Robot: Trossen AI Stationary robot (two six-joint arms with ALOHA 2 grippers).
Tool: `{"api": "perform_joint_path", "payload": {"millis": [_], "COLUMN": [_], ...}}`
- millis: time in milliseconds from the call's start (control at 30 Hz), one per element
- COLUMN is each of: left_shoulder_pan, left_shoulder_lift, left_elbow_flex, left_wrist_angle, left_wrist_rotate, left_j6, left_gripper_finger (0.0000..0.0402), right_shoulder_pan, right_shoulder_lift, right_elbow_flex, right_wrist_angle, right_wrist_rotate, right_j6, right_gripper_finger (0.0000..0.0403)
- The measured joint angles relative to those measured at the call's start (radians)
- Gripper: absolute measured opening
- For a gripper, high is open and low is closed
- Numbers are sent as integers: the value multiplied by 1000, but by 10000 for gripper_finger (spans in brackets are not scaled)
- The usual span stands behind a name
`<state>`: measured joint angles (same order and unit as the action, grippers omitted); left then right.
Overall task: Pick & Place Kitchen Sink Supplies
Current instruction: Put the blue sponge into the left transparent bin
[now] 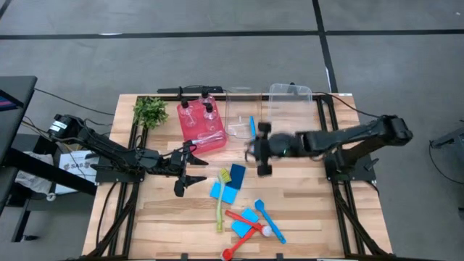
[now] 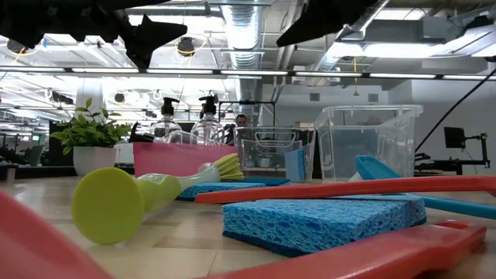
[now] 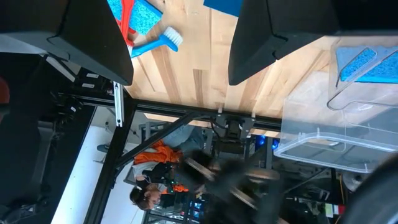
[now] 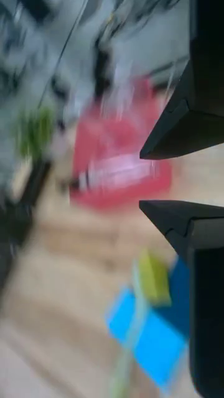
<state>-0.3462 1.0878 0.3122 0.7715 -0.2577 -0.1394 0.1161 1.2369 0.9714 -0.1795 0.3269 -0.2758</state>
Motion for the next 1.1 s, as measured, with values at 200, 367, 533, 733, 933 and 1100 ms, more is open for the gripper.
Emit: {"api": "perform_joint_path", "payload": {"millis": [200, 367, 533, 733, 933, 1100], "left_shoulder_pan": [0, 0, 0, 0, 0, 0], "left_shoulder_lift": [0, 0, 0, 0, 0, 0], "left_elbow_flex": [0, 0, 0, 0, 0, 0], "left_wrist_angle": [0, 0, 0, 0, 0, -1], "left_wrist_rotate": [0, 0, 0, 0, 0, 0], "left_j6": [-15, -23, -23, -23, -23, -23], "left_gripper_finger": [266, 266, 266, 266, 266, 266], "right_shoulder_pan": [168, 223, 209, 139, 91, 70], "right_shoulder_lift": [128, 262, 366, 435, 489, 553], "right_elbow_flex": [0, 0, -1, -1, -1, 4], "right_wrist_angle": [-30, -17, -12, -4, 3, 23], "right_wrist_rotate": [-17, -13, 32, 39, -46, -78], "right_j6": [13, 46, 10, -90, -184, -232], "right_gripper_finger": [108, 108, 108, 125, 171, 186]}}
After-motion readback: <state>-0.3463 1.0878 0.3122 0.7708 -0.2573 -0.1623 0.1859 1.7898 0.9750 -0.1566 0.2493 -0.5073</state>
